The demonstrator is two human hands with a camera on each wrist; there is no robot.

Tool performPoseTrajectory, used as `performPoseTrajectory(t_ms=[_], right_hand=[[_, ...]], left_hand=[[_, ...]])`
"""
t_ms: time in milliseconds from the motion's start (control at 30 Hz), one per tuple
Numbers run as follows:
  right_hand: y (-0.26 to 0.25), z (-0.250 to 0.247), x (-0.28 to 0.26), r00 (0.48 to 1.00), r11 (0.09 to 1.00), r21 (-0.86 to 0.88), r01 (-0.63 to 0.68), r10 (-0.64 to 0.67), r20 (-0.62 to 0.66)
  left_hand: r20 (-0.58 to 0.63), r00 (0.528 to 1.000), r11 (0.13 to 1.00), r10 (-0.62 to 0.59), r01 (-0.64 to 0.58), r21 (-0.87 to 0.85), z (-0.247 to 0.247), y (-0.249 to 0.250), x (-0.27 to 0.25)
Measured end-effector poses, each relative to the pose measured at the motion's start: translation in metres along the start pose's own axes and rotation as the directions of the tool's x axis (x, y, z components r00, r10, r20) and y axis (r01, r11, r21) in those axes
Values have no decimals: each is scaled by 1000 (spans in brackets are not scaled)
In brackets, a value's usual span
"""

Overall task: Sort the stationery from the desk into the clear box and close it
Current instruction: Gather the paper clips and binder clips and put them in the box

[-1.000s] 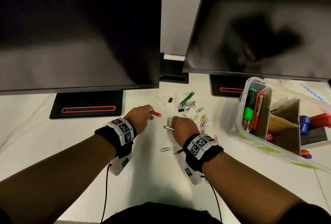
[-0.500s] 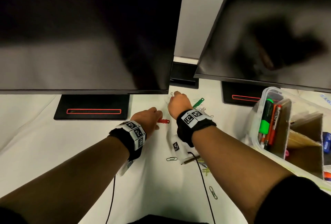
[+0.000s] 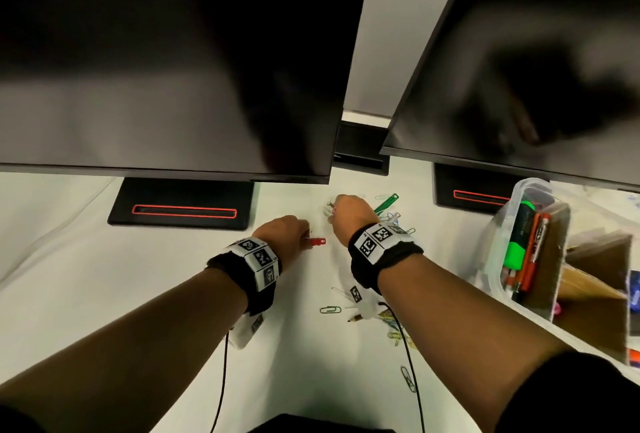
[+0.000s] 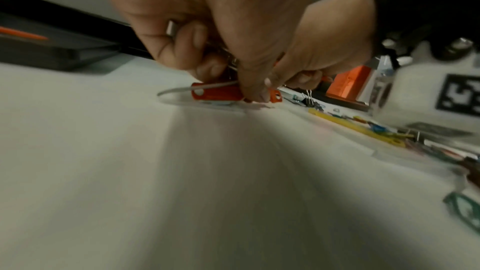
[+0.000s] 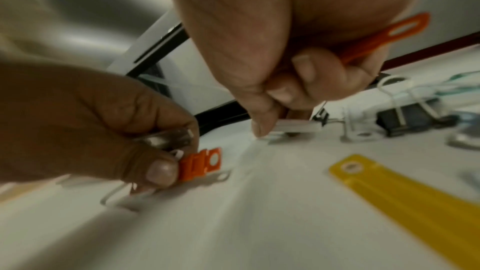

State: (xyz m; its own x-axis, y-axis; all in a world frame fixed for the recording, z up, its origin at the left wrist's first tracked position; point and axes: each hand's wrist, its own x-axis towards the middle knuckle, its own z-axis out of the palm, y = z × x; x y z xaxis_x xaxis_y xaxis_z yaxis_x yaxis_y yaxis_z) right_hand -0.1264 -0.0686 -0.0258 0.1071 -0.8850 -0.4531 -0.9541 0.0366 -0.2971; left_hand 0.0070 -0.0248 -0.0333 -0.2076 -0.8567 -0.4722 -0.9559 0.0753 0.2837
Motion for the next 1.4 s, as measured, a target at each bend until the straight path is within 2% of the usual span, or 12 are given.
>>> performPoseTrajectory(t_ms=[167,300,367,433,500,667,900,967,1100,1167,1300,1400], right_hand=[[32,2,-15,994,943,326,-69,92,-56],[58,0,-31,976,774,617,-142,213,-43],[65,-3,-40,965,704,687,-178,262,-19],[68,-4,-45,967,693,693,-198,253,23],[68,-3,-48,971,733,644,-221,227,74],[61,3,-54,963,842,470,-267,246,106],[48,10,-64,968,857,451,-248,235,85],[45,11,-65,968,848,471,-244,246,57],[43,16,-65,966,868,436,-237,258,10],[42,20,-67,970,889,402,-218,241,-7],[41,24,-64,980,955,224,-195,200,1],[38,25,-63,981,959,208,-192,195,6]], left_hand=[[-83,994,966,-69,46,-256,-1,-5,-5],[-127,981,867,-145,64,-494,3,-4,-4],[-115,978,801,-176,75,-594,5,-6,-3],[-90,974,733,-209,95,-674,6,-8,-3],[-60,967,658,-246,122,-743,5,-7,-6],[75,945,346,-318,190,-919,1,1,-18],[178,917,185,-357,256,-949,-9,-1,-39],[219,920,195,-325,292,-936,-11,-8,-44],[243,940,344,-238,316,-884,-5,-19,-54],[233,949,380,-212,299,-875,1,-23,-57],[213,956,373,-202,276,-886,8,-20,-61],[190,959,370,-209,257,-893,9,-13,-60]])
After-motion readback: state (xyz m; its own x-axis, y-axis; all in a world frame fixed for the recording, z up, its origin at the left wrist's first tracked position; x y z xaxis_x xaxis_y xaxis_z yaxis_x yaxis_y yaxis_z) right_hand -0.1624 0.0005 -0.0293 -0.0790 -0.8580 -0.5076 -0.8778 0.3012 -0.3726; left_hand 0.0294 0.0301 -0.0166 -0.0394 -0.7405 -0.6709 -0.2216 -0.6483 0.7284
